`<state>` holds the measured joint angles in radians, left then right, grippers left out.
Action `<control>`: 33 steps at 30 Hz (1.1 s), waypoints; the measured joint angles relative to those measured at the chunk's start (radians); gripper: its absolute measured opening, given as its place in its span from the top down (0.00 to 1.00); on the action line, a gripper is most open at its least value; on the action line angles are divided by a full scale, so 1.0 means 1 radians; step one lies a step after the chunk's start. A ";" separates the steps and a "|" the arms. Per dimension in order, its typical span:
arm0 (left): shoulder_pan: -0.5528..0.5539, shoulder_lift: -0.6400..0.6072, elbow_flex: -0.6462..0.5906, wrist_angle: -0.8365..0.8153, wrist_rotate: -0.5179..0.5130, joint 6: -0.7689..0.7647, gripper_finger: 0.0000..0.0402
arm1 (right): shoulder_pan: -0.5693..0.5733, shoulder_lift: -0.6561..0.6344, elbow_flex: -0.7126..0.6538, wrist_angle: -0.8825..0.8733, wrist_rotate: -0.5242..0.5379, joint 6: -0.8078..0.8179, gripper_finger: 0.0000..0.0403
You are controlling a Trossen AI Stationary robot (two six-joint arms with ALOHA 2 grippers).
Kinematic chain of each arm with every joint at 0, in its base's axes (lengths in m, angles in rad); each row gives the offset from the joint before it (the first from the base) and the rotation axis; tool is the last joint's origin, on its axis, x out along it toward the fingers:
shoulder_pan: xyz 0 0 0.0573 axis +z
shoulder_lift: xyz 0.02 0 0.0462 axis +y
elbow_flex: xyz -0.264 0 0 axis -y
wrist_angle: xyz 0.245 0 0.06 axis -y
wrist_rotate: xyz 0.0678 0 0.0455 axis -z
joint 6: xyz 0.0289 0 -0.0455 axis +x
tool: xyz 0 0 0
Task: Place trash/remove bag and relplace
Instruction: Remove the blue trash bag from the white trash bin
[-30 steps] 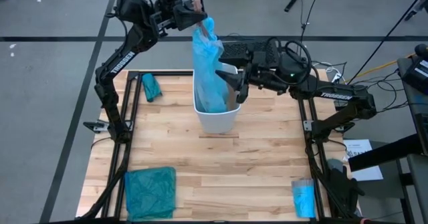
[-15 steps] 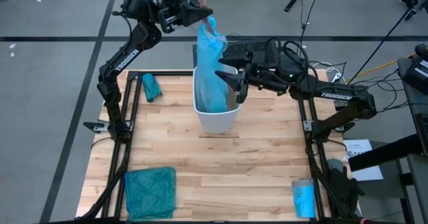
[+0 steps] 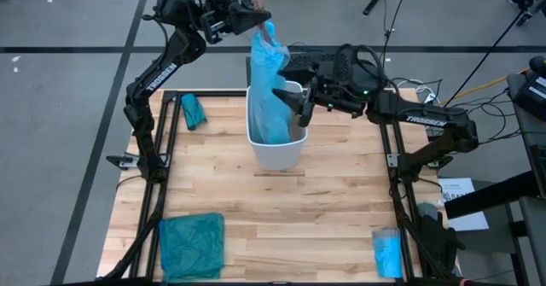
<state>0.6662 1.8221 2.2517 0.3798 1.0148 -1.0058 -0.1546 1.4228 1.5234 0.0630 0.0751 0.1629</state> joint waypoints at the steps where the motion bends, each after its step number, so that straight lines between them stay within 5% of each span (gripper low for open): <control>1: -0.001 0.000 0.000 0.000 -0.002 0.000 1.00 | -0.006 0.007 0.000 0.004 -0.001 0.015 0.29; 14: -0.103 0.000 0.000 0.145 -0.009 -0.115 1.00 | -0.101 0.163 0.000 0.082 -0.041 0.183 0.35; 20: -0.139 -0.006 0.000 0.272 -0.014 -0.231 1.00 | -0.120 0.186 0.000 0.081 -0.057 0.196 0.39; 33: -0.151 -0.024 0.105 0.278 -0.021 -0.243 1.00 | -0.120 0.184 0.002 0.034 -0.058 0.192 0.41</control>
<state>0.5154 1.7981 2.3571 0.6577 0.9939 -1.2488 -0.2749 1.6066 1.5249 0.0973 0.0176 0.3553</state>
